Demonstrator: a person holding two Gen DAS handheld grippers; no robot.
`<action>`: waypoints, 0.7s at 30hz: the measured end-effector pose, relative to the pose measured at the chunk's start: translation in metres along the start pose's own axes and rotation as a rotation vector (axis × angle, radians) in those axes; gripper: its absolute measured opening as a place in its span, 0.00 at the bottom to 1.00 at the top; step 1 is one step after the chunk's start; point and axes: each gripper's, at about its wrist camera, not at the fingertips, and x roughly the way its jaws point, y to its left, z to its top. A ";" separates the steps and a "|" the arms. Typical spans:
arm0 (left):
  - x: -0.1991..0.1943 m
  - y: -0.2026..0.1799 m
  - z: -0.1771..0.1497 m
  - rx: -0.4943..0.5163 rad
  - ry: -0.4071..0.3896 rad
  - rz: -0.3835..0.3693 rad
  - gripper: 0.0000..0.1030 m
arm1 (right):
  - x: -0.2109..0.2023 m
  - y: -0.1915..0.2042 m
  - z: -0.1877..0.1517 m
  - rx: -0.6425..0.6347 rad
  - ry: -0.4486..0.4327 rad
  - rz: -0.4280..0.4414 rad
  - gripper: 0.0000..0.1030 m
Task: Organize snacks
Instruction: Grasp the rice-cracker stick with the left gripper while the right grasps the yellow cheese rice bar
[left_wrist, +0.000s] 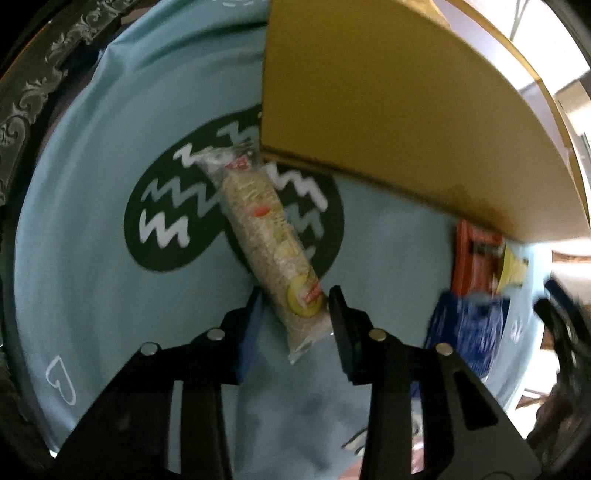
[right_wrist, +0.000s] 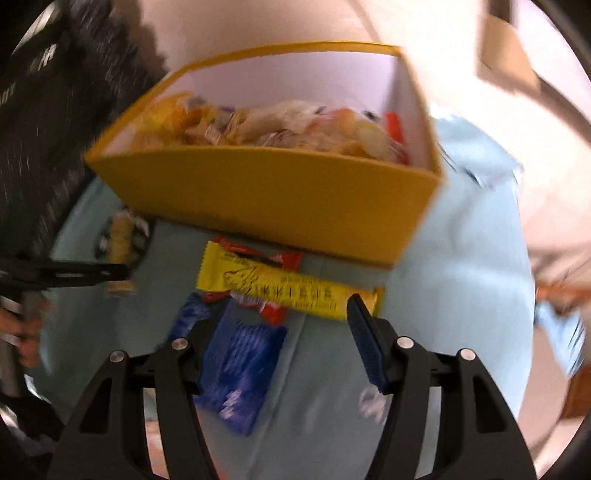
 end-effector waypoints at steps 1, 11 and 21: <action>0.001 0.003 -0.003 0.001 0.005 -0.008 0.35 | 0.010 0.003 0.003 -0.046 0.019 0.000 0.61; 0.003 0.021 0.001 -0.036 0.021 -0.001 0.51 | 0.047 0.004 0.013 -0.153 0.095 0.054 0.47; 0.002 0.010 0.006 0.012 -0.001 0.064 0.37 | 0.015 -0.004 0.000 -0.002 0.096 0.126 0.29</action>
